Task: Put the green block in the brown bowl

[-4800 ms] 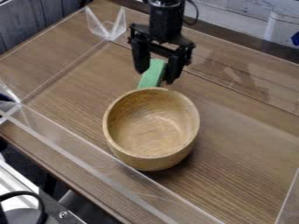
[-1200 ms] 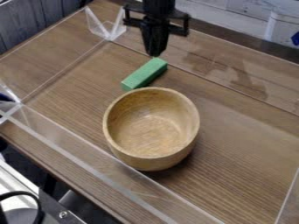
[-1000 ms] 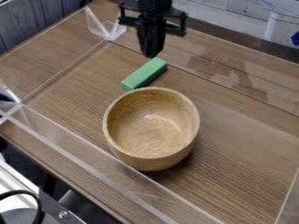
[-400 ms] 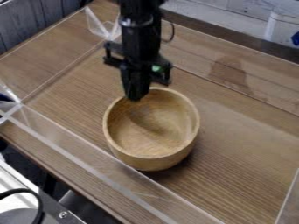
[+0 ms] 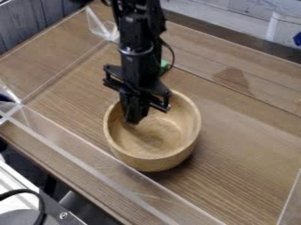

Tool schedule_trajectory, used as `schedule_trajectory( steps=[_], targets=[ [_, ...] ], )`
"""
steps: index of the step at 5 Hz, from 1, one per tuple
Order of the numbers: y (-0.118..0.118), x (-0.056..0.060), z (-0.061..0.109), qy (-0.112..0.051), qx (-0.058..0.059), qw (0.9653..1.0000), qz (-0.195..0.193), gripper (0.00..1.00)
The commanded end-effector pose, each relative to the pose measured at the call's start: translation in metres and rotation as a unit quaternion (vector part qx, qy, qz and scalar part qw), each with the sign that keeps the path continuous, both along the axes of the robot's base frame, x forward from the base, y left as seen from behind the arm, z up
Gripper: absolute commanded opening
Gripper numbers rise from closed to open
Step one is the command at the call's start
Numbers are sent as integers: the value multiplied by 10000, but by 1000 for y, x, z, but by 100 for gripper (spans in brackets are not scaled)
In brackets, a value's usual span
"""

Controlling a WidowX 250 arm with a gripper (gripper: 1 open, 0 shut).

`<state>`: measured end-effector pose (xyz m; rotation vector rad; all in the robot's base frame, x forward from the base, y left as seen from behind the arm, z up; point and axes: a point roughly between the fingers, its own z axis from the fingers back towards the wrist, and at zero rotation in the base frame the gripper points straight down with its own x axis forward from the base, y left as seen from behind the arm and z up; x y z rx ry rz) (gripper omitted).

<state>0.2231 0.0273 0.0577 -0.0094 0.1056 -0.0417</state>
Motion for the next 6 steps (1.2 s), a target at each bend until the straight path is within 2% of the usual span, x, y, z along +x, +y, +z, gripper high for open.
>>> schedule_trajectory(
  steps=[1, 6],
  targets=[
    [-3, 6, 4, -180, 42, 9998, -66, 0],
    [-8, 5, -4, -24, -34, 9999, -112, 0]
  ],
)
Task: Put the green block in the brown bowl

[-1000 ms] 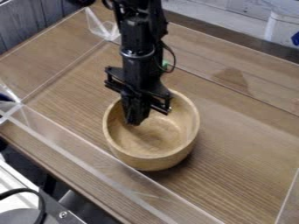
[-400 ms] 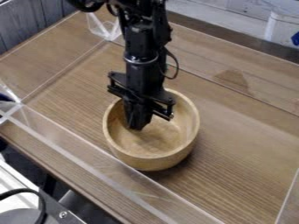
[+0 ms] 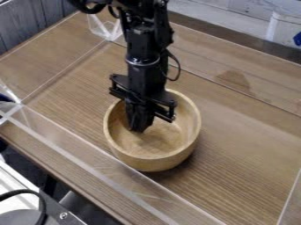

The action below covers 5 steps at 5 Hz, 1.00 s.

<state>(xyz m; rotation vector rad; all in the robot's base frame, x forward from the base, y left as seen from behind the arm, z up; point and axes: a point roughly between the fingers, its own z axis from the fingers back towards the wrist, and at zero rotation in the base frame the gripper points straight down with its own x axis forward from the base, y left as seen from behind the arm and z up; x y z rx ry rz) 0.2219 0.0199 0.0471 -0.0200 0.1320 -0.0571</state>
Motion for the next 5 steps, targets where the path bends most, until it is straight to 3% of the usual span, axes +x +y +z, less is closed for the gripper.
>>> schedule_trajectory(
  steps=[1, 5],
  targets=[
    [-1, 6, 7, -136, -4, 9999, -45, 0],
    [-3, 5, 8, -70, -95, 9999, -80, 0]
  ],
)
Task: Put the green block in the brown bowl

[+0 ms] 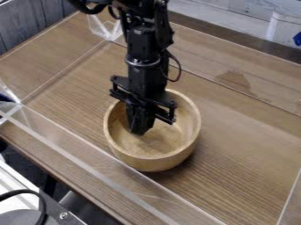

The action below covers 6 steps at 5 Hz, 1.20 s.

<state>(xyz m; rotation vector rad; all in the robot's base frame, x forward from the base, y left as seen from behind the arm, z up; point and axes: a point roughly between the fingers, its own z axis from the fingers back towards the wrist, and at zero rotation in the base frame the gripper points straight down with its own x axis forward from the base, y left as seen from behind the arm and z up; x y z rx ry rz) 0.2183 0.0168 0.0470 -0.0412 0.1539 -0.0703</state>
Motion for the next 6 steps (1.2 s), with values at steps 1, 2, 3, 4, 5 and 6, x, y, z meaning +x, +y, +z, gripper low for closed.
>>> schedule_trajectory(
  steps=[1, 2, 3, 4, 5, 6],
  targets=[
    [0, 9, 9, -196, -32, 9998, -14, 0],
    [-1, 9, 10, -205, -72, 9998, -12, 0],
    [-1, 9, 11, -214, -111, 9997, -11, 0],
    [-1, 9, 12, -219, -142, 9997, -8, 0],
    [-1, 9, 12, -221, -172, 9996, -5, 0],
    [-1, 9, 12, -219, -195, 9996, -2, 0]
  ],
)
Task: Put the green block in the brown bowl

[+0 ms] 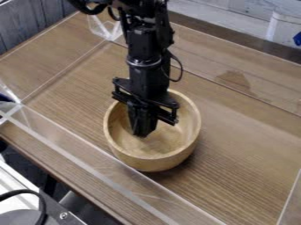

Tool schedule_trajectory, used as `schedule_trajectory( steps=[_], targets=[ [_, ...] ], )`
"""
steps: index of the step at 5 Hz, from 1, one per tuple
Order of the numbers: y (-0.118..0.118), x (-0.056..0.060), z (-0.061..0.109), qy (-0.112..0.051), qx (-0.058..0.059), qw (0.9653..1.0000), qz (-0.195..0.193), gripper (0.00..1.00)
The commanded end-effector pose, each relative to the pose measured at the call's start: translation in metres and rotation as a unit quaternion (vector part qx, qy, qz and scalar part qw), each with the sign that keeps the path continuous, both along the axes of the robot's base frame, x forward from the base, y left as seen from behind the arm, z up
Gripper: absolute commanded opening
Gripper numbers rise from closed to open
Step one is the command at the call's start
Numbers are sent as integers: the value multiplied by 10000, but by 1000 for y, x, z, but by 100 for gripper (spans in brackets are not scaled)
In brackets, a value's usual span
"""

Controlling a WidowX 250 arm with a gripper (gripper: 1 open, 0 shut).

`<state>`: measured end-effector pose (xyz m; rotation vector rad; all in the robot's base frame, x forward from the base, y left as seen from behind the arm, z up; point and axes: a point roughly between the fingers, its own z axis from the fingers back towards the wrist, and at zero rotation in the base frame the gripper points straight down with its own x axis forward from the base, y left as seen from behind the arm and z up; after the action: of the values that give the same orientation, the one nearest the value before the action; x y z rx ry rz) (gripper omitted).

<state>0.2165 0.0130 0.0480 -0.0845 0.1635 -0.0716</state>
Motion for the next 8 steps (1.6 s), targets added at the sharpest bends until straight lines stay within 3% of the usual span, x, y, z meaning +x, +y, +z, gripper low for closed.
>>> schedule_trajectory(
  steps=[1, 8],
  targets=[
    [3, 11, 11, -272, -4, 9996, -2, 0],
    [2, 12, 10, -222, -127, 9997, 38, 0]
  ],
)
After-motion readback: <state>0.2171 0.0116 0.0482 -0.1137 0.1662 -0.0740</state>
